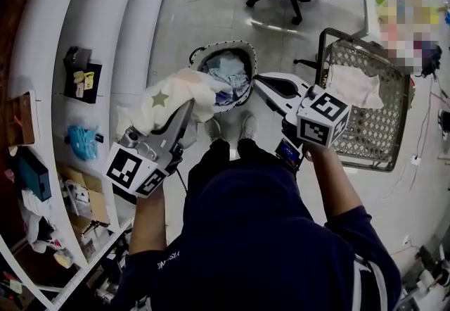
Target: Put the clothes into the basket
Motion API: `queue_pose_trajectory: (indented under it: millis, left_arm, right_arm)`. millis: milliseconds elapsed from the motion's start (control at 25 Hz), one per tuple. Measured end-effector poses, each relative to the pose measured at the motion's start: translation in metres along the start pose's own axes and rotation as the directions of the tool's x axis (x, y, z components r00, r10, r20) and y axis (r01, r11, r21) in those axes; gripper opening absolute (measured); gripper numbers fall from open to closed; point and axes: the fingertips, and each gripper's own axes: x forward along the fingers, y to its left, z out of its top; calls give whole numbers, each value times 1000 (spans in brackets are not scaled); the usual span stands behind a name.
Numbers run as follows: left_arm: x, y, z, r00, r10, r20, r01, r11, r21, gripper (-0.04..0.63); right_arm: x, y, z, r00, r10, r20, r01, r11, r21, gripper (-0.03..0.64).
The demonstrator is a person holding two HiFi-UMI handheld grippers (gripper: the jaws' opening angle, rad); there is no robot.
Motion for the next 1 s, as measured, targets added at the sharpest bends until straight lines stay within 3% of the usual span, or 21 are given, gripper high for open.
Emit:
queue_pose_trajectory:
  millis: [1000]
  left_arm:
    - [50,56,-68,991,-98,-96,90,992,-90,43]
  right_arm:
    - [47,-43,-44,985,-91,-143,100,993,54,8]
